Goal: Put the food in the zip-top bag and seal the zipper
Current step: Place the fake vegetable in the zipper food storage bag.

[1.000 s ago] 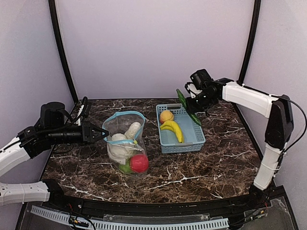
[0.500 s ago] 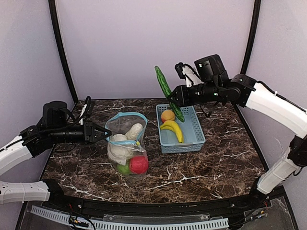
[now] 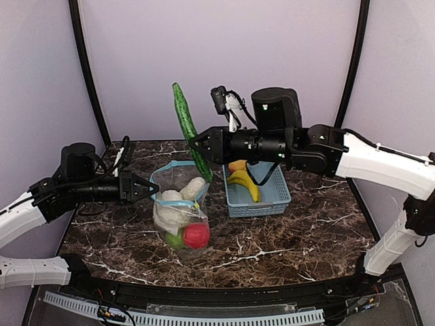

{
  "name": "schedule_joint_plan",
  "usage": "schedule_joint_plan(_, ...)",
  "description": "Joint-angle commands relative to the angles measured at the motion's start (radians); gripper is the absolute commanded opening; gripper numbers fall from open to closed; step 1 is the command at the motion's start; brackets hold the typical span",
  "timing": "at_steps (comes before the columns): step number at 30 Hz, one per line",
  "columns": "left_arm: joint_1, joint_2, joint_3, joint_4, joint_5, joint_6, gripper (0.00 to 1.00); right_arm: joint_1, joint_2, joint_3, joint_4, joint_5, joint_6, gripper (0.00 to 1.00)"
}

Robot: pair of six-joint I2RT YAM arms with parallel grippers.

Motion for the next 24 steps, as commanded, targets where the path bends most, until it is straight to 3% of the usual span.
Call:
schedule_joint_plan(1,0.006,-0.008,0.009,0.049,0.021,-0.003,0.01,0.046,0.067,0.026,0.133,0.031,-0.006,0.06)
schedule_joint_plan(12,0.006,-0.022,0.000,0.048,0.022,-0.016,0.01,0.084,0.156,-0.041,0.283,0.061,-0.057,0.07)
schedule_joint_plan(20,0.007,-0.021,0.002,0.048,0.021,-0.016,0.01,0.089,0.171,-0.089,0.280,0.069,-0.021,0.07)
schedule_joint_plan(24,0.007,-0.019,0.002,0.048,0.022,-0.015,0.01,0.093,0.150,-0.134,0.267,0.077,-0.003,0.13)
